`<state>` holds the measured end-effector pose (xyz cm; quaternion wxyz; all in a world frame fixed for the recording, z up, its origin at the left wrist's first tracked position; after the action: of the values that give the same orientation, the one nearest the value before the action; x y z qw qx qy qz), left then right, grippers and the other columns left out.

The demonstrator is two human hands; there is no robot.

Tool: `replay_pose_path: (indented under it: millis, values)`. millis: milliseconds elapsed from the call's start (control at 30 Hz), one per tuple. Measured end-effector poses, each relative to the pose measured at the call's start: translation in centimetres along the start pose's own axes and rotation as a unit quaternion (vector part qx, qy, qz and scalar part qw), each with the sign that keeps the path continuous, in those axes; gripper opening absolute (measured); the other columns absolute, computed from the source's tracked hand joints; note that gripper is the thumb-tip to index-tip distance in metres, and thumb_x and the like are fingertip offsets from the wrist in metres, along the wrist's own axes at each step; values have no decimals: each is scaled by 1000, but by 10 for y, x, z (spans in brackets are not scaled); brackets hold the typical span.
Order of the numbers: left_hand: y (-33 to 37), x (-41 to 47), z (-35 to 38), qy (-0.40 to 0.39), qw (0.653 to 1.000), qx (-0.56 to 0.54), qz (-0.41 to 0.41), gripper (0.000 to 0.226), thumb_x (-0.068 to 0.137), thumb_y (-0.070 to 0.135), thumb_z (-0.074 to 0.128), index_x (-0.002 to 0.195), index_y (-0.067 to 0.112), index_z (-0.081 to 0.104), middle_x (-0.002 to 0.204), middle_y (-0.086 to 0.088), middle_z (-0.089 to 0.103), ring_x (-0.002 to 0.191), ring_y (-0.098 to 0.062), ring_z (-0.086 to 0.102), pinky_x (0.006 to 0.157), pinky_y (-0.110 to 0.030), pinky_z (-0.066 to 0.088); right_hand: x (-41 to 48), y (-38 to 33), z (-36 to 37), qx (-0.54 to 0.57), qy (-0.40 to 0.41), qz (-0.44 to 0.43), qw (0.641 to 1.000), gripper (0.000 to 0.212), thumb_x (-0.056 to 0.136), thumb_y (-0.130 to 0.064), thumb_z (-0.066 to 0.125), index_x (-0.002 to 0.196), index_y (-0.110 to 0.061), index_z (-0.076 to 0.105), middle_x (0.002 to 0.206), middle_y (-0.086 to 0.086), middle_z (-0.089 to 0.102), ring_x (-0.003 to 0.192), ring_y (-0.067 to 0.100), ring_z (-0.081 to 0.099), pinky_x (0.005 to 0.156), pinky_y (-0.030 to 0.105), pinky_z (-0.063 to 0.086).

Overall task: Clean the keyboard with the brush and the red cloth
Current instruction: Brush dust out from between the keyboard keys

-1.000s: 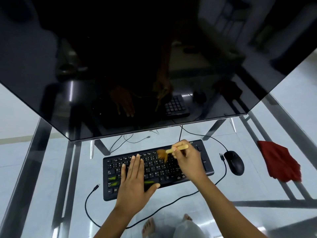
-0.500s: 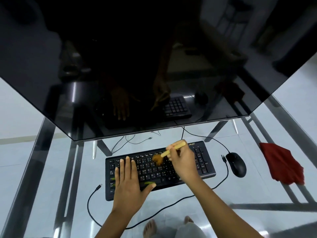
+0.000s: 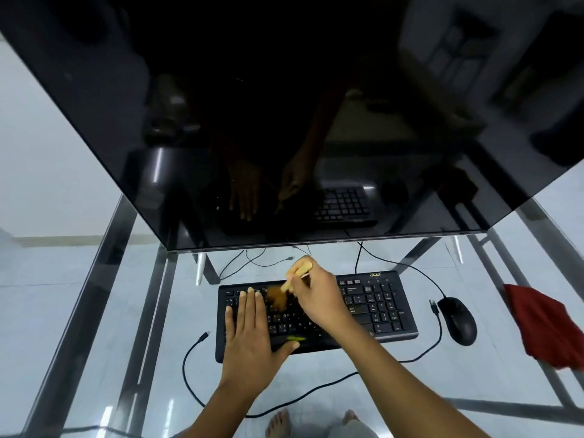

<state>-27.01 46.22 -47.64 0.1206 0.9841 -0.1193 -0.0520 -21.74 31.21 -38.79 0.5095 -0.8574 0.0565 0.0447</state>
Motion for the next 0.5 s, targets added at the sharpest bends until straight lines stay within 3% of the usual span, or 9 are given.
replay_pose_path:
  millis: [67,133,200,300,367,433,500]
  values:
    - [-1,-1,0,4,1000,-1,-1,109,77,82,37,148,0,23,155,-17,26,147,-27,14,117,-46,1,1,-3,-1,32,49,-13,998,12,94,-9,54,87,-18,58,77,-6,71,69,4,66,66,18,52]
    - [-2,3,-1,13,1000,-1,2,108,77,81,37,147,-1,25,154,-17,28,146,-28,16,117,-46,1,5,-7,2,64,-29,17,997,8,94,-9,53,90,-12,59,77,1,73,72,11,69,71,26,57]
    - [-4,4,-2,20,1000,-2,5,106,78,80,39,146,-1,27,154,-18,28,146,-28,17,117,-46,1,6,-6,2,16,-71,24,997,8,94,-10,53,91,-10,60,72,-1,72,65,6,67,62,26,55]
    - [-4,0,-3,21,1000,-1,19,98,84,75,35,147,0,27,155,-17,27,146,-28,17,117,-47,2,3,-1,-16,-7,91,-13,996,9,93,-5,54,90,-9,61,74,-9,66,56,-5,60,54,9,42]
    - [2,3,-7,17,999,1,28,93,89,73,29,148,2,25,156,-16,25,146,-28,16,116,-47,3,0,10,-32,44,116,-2,992,8,93,-7,55,90,-12,61,75,-5,69,64,3,67,63,21,54]
    - [10,9,-9,9,999,-5,37,90,90,72,26,148,3,24,157,-15,22,147,-28,13,116,-47,3,-4,23,-41,26,56,9,998,7,94,-16,58,87,-16,61,70,-3,71,65,12,69,66,37,59]
    - [16,14,-10,-2,999,-4,47,90,90,72,25,149,4,22,158,-14,18,148,-26,8,116,-45,-1,-10,36,-48,-38,75,-27,996,7,93,-19,60,86,-20,61,70,-8,70,63,11,66,60,33,55]
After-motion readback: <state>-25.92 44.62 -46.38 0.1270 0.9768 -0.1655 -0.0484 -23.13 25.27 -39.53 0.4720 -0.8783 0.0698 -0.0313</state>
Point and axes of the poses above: each hand's wrist, its own x-axis towards the middle knuckle, its own z-axis out of the palm, y = z × x, the point moved 2 cm from there along x, towards the middle knuckle
